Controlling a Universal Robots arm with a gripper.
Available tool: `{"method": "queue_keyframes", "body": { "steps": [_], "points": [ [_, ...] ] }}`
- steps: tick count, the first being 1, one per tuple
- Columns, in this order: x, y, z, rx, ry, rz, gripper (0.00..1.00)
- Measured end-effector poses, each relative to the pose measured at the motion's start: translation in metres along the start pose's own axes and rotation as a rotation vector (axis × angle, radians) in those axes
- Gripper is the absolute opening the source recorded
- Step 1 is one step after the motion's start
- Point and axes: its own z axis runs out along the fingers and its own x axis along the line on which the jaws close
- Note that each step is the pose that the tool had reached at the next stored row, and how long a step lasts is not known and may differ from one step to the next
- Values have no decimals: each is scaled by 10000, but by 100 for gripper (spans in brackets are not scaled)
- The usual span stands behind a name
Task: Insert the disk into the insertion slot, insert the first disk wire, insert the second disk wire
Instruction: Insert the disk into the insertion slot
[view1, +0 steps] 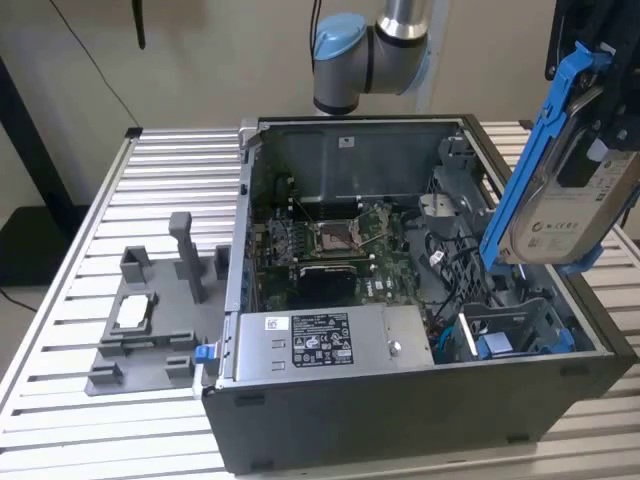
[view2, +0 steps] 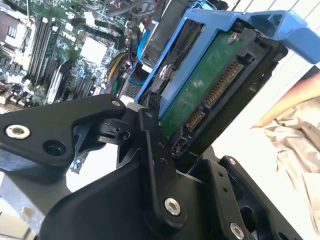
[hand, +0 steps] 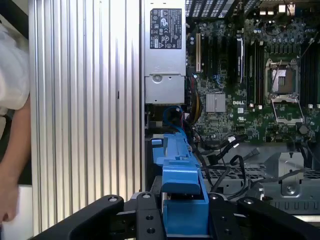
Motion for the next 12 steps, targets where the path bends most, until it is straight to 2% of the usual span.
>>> {"method": "queue_keyframes", "body": {
  "steps": [3, 12],
  "points": [
    [0, 0, 11, 1, 4, 0, 33],
    [5, -15, 173, 25, 4, -2, 33]
  ]
}}
